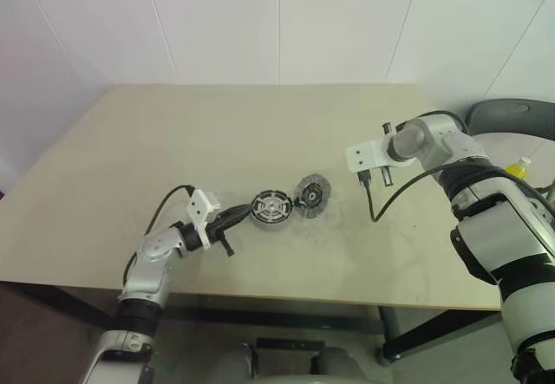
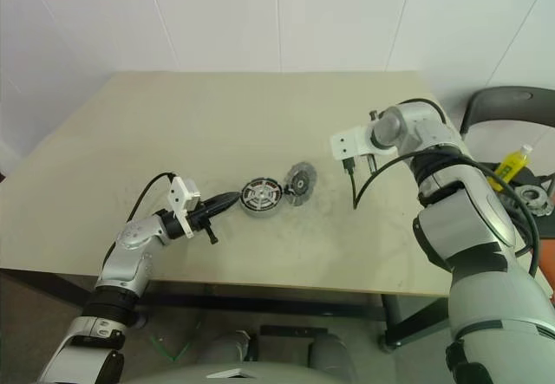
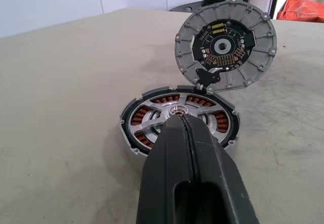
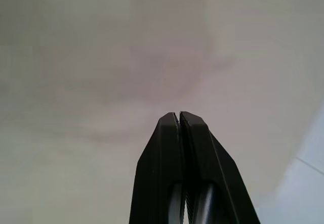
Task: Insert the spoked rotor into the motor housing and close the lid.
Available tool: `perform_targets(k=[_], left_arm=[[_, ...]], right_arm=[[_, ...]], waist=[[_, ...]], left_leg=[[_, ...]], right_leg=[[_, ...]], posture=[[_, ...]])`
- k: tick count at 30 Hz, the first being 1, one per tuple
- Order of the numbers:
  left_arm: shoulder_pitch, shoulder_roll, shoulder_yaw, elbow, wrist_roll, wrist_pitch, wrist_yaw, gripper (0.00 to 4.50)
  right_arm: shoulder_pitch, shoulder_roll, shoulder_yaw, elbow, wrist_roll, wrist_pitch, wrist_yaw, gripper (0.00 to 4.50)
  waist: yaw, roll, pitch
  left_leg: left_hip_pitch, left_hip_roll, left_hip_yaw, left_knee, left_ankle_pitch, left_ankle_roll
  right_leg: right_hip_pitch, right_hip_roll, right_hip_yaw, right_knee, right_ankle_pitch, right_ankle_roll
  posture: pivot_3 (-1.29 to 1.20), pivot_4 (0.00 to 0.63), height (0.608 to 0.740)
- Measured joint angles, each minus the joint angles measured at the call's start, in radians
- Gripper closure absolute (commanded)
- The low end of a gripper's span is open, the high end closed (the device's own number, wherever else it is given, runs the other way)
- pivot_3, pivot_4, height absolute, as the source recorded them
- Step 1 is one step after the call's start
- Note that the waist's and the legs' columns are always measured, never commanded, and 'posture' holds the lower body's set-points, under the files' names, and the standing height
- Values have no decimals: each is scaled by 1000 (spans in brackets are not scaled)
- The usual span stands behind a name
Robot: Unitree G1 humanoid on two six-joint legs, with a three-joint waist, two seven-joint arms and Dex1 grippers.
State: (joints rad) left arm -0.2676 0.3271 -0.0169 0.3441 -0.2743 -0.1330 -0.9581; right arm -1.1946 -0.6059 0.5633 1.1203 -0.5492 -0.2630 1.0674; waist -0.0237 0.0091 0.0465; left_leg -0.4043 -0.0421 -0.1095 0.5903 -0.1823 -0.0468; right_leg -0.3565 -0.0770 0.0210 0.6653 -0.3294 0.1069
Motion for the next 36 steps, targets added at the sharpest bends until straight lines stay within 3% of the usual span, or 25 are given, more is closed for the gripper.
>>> perform_targets(k=[5, 12, 24, 36], left_arm=[[0, -1, -1, -1, 0, 8, 0, 4500], [0, -2, -2, -2, 0, 15, -1, 4500], [0, -3, -7, -2, 2, 15, -4, 4500], [1, -5, -8, -2, 3, 16, -3, 4500]], right_arm=[[54, 15, -103, -72, 146, 85, 209, 4393], [154, 32, -147, -245, 241, 232, 329, 4393], [234, 77, -181, -466, 352, 464, 354, 4393], [247, 123, -188, -525, 447, 590, 374, 4393]], waist=[[1, 0, 0], [6, 0, 0], [8, 0, 0], [7, 0, 0]], left_leg=[[0, 0, 0, 1, 0, 0], [0, 0, 0, 1, 0, 0], [0, 0, 0, 1, 0, 0], [0, 0, 0, 1, 0, 0]], right_leg=[[0, 0, 0, 0, 0, 0], [0, 0, 0, 0, 0, 0], [0, 0, 0, 0, 0, 0], [0, 0, -1, 0, 0, 0]], posture=[[0, 0, 740], [0, 0, 740], [0, 0, 740], [0, 0, 740]])
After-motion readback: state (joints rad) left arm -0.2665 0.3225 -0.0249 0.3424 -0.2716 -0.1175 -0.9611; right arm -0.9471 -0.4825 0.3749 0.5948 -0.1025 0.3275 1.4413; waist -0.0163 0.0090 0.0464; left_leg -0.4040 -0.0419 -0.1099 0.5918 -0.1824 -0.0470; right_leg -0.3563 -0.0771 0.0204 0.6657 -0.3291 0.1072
